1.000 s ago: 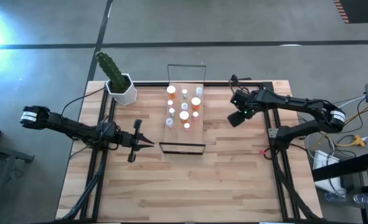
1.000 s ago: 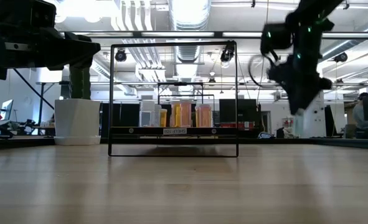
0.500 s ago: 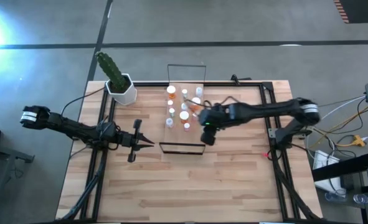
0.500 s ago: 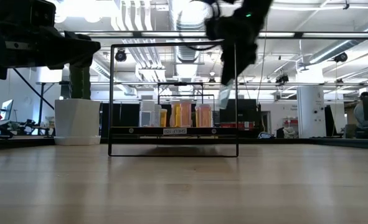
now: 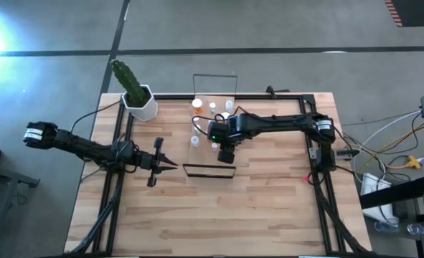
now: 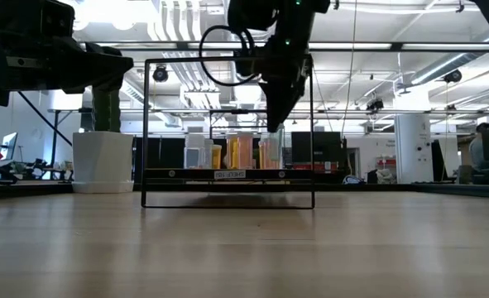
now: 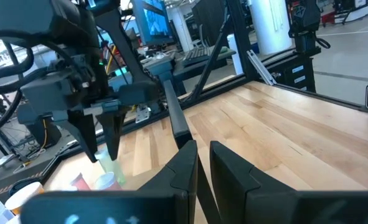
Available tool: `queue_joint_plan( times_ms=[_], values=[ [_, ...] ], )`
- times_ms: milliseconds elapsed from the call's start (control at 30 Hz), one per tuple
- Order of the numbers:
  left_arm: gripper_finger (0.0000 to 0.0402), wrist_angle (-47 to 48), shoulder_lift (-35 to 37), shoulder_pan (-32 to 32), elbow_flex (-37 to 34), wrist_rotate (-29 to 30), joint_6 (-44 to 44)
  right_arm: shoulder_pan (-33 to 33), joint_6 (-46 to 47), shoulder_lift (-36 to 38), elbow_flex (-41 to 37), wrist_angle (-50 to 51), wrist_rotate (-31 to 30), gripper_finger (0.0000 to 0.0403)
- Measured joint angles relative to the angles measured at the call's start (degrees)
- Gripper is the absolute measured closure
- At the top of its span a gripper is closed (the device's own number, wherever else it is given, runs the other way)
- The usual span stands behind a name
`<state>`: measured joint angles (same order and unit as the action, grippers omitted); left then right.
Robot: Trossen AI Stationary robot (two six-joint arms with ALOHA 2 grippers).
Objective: Pick and place medicine bottles onto shelf by color
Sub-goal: Put the green transparent pill bottle on the shelf
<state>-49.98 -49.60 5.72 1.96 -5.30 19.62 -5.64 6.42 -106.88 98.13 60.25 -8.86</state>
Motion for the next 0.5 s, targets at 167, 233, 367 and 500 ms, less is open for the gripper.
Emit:
queue_joint_plan(
  times_ms=[167, 233, 367, 500],
  values=[
    [0.0378, 0.0, 0.0, 0.0, 0.0, 0.0, 0.0, -0.7, -0.5, 0.3, -0.2, 0.0, 0.3, 0.0285],
    [0.0378, 0.0, 0.0, 0.0, 0.0, 0.0, 0.0, -0.8, 0.0, 0.9, -0.3, 0.1, 0.3, 0.0283],
    [0.0378, -0.1, 0.0, 0.0, 0.0, 0.0, 0.0, -1.0, 2.8, 2.1, 0.1, 0.0, 0.3, 0.0283],
    [0.0378, -0.2, 0.0, 0.0, 0.0, 0.0, 0.0, -1.9, 11.4, 2.7, 0.7, 1.1, 2.3, 0.0290]
  ],
)
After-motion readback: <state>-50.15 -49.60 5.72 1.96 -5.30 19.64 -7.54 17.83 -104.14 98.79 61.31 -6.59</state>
